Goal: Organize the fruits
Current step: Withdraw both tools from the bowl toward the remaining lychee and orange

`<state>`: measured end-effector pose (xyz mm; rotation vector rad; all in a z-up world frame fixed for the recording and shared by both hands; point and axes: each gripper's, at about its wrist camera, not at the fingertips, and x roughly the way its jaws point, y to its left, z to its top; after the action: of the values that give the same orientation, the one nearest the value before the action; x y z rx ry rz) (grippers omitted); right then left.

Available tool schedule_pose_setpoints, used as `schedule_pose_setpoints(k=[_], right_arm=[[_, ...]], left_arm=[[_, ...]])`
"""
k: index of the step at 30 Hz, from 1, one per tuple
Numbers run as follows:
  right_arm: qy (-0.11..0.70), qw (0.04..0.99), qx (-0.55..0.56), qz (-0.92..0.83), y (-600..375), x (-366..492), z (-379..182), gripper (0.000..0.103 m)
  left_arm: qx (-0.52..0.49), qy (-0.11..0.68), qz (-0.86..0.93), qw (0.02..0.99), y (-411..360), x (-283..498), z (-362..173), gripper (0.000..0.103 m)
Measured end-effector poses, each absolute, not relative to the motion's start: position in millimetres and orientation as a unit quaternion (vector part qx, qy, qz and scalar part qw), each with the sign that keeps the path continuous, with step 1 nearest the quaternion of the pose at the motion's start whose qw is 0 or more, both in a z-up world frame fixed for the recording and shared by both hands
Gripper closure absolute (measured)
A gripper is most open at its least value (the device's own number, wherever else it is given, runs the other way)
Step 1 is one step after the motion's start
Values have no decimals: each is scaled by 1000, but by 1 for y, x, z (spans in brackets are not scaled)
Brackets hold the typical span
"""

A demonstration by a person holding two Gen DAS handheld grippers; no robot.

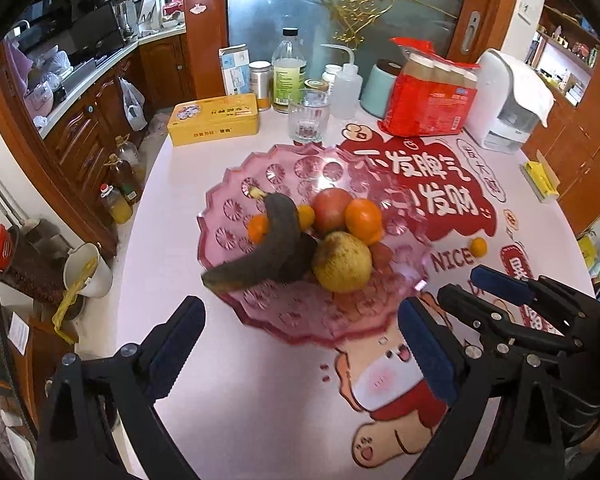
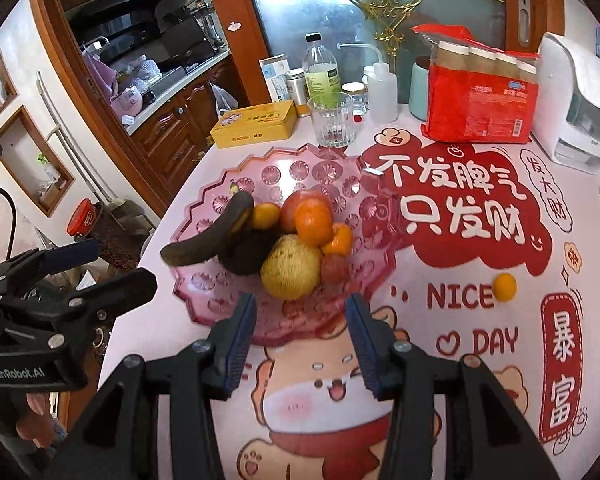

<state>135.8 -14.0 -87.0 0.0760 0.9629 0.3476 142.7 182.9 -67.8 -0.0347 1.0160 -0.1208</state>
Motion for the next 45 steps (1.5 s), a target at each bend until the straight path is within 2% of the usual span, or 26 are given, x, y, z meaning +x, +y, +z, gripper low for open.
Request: schedule_pose_setpoints(k=[14, 21, 29, 36, 41, 45], right_arm=[[440, 883, 54, 151, -80, 77, -72, 56], [439, 887, 54, 130, -138, 65, -66, 56], [422, 900, -1, 113, -213, 66, -45, 56], [399, 910, -51, 102, -274, 86, -35, 56], [411, 905, -30, 110, -302, 104, -61, 56], [429, 895, -9, 123, -305, 113, -89, 56]], left_arm=[[-20, 437, -100, 893, 117, 84, -37, 6], [-39, 456, -113, 882, 71, 80, -35, 6], [-31, 449, -89, 889, 10, 77, -36, 6], [-35, 467, -68, 881, -41, 81, -69, 6], [-36, 484, -60, 872, -67, 87, -107, 10], [-36, 507, -54, 860, -84, 98, -145, 19]])
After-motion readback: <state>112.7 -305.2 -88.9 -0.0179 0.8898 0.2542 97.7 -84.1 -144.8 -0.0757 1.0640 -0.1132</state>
